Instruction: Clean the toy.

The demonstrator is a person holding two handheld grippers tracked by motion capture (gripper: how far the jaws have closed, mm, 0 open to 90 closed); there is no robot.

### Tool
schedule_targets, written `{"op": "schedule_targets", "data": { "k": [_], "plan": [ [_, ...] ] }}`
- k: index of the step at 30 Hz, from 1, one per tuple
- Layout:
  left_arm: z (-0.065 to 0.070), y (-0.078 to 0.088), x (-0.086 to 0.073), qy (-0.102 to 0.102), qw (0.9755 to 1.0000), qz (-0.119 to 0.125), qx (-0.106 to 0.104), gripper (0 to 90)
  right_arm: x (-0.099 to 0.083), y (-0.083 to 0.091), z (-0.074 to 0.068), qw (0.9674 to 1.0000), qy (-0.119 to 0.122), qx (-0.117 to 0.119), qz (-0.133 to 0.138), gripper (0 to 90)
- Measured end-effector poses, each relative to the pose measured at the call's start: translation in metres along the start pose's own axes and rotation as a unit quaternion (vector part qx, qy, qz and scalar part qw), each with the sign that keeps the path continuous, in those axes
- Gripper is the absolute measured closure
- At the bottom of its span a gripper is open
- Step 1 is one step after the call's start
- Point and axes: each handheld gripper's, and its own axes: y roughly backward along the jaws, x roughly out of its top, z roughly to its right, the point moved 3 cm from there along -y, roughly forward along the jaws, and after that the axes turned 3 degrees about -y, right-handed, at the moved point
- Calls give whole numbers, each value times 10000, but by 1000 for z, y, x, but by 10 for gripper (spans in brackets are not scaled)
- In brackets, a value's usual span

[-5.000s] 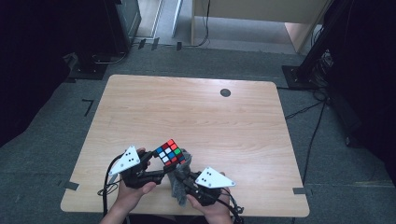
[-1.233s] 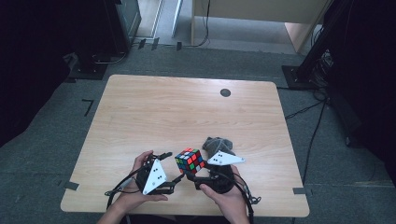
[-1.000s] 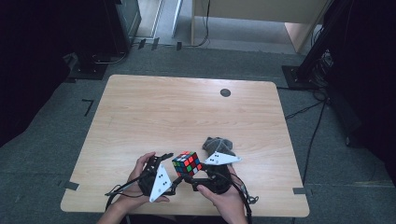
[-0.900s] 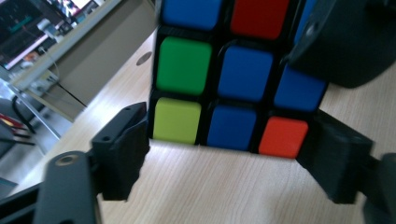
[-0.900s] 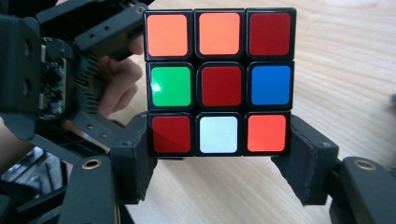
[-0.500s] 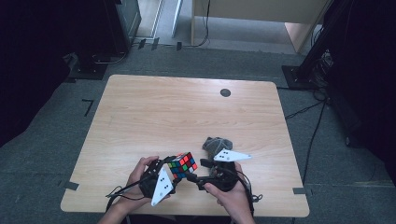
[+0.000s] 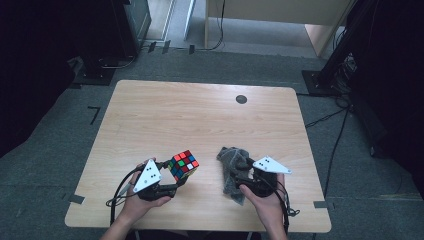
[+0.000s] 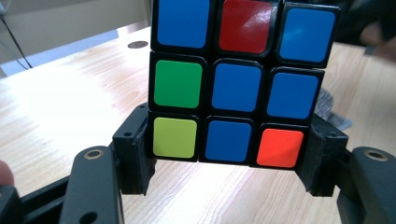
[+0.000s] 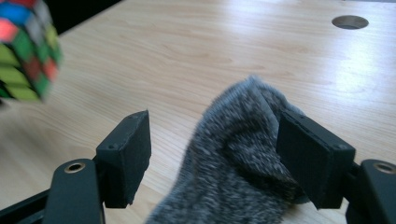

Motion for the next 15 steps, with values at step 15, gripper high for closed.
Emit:
{"op": "schedule_targets", "data": {
  "k": [15],
  "plan": [
    [6,-3,0,-23,9997,-64,-251,332,-31,-41,11,9965,569,-528,-318,475]
  ]
}}
